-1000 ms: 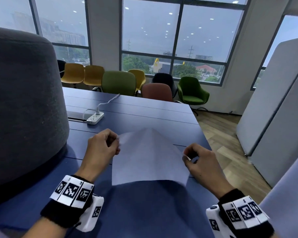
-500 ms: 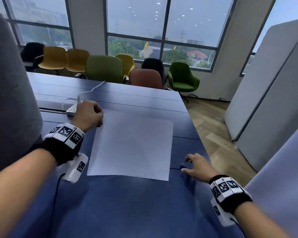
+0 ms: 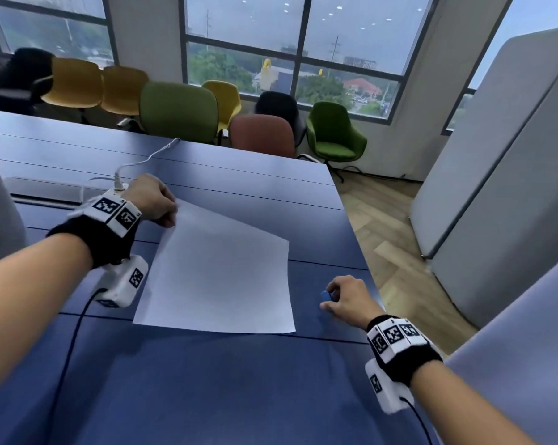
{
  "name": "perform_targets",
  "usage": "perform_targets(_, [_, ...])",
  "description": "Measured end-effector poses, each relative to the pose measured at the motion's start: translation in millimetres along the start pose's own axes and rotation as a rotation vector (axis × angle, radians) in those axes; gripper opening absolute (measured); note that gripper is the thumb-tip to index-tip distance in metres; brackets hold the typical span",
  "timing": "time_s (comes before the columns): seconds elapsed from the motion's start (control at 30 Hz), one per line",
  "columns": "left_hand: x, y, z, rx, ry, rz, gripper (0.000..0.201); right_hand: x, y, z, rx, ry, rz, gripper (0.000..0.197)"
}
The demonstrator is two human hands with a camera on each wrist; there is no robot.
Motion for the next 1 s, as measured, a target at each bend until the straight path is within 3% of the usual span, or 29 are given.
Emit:
perform_targets(0.27, [-64.2,64.5,-30.8,-0.082,-0.112,-0.048,0.023,-62.0,19.0,8.4,0.029,0.037,-0.063,0.035])
perform_targets(0.37, [-73.9,86.0,-46.5,-0.171,-0.125,-0.060,0.013,-71.1,32.8,20.6,0.031,0.054,-0.107,0.034])
perform_targets(0.5, [-82.0,101.7,-63.8,-0.253,-0.148,-0.056,0.021,-77.9,32.7,26.8,0.019,0.041,-0.110,0.034])
perform_targets(0.7, [-90.6,107.7,-86.2,-0.301,-0.165,-0.068,0.017,-77.2,31.3,33.5,-0.020,0.043,-0.077,0.038])
perform_targets(0.83, [-75.6,96.8,-83.9,-0.398,-0.076,-0.145,0.008,-69.7,27.7,39.0,-0.086,0.095,-0.070,0.051])
perform_targets(1.0, [-3.8,67.8,-105.9,-0.743,0.084,-0.255,0.045,-26.7,17.6,31.4,-0.082,0.113,-0.109,0.058])
Point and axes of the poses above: each hand's wrist, its own x-axis away from the middle knuckle, its own y-axis out of the palm, z = x × y, the point moved 8 cm from there along -x, towards the middle knuckle, and after that the axes turned 1 degree about -z, right-handed, at the moved point
